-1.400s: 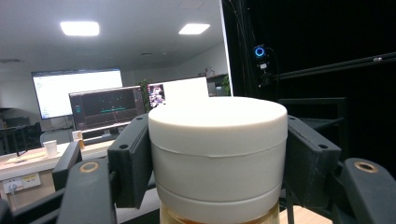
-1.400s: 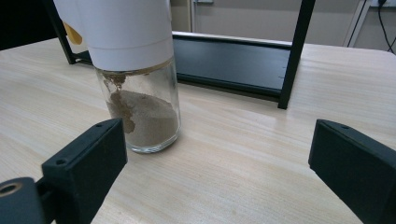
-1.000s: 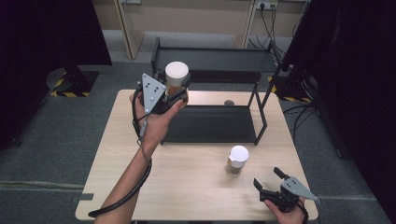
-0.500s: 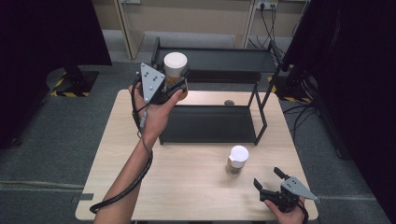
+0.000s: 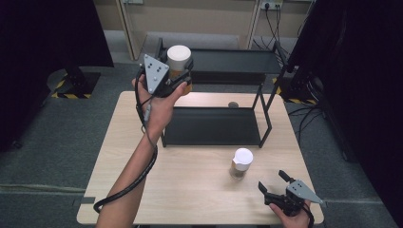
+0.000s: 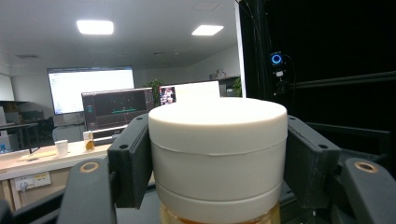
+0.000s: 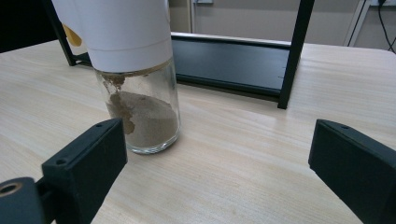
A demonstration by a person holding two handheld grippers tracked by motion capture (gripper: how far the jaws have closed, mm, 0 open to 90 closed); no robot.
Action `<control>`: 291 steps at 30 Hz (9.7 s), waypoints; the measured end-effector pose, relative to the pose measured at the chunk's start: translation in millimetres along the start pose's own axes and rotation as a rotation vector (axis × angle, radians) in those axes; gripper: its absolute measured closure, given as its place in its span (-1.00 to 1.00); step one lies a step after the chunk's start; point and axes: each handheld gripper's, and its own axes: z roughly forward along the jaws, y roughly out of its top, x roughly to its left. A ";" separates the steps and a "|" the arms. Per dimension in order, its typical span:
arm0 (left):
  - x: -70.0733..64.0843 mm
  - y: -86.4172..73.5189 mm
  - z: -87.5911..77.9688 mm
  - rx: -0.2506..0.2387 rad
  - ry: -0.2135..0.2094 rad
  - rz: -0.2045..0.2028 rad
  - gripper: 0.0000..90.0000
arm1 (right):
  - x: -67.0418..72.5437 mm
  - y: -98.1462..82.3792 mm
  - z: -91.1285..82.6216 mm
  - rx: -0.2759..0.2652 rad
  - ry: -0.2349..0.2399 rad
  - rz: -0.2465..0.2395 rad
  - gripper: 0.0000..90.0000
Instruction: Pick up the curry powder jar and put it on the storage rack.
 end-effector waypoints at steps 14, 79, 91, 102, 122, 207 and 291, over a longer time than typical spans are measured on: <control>1.8 12.9 12.6 -0.007 0.010 -0.007 -0.26 | -0.6 0.0 0.1 0.000 0.002 0.001 -0.89; 24.5 16.7 100.9 0.092 0.105 -0.151 -0.26 | -2.3 -0.1 0.2 -0.001 0.012 0.000 -0.89; 21.9 23.4 88.6 0.107 0.102 -0.219 -0.71 | -2.0 0.1 0.3 0.000 0.013 -0.007 -0.89; 12.7 23.0 70.2 0.101 0.118 -0.240 -0.71 | -2.4 -0.1 0.1 -0.001 0.015 -0.003 -0.89; -3.0 5.3 32.0 0.081 0.078 -0.251 -0.70 | -1.7 0.2 0.3 0.001 0.012 -0.008 -0.89; -34.7 -123.2 -104.2 0.210 0.003 -0.289 -0.71 | -0.1 0.4 0.4 0.002 0.010 -0.015 -0.89; -35.9 -199.0 -159.0 0.397 -0.082 -0.146 -0.75 | -1.1 -0.4 0.1 -0.002 0.011 -0.010 -0.89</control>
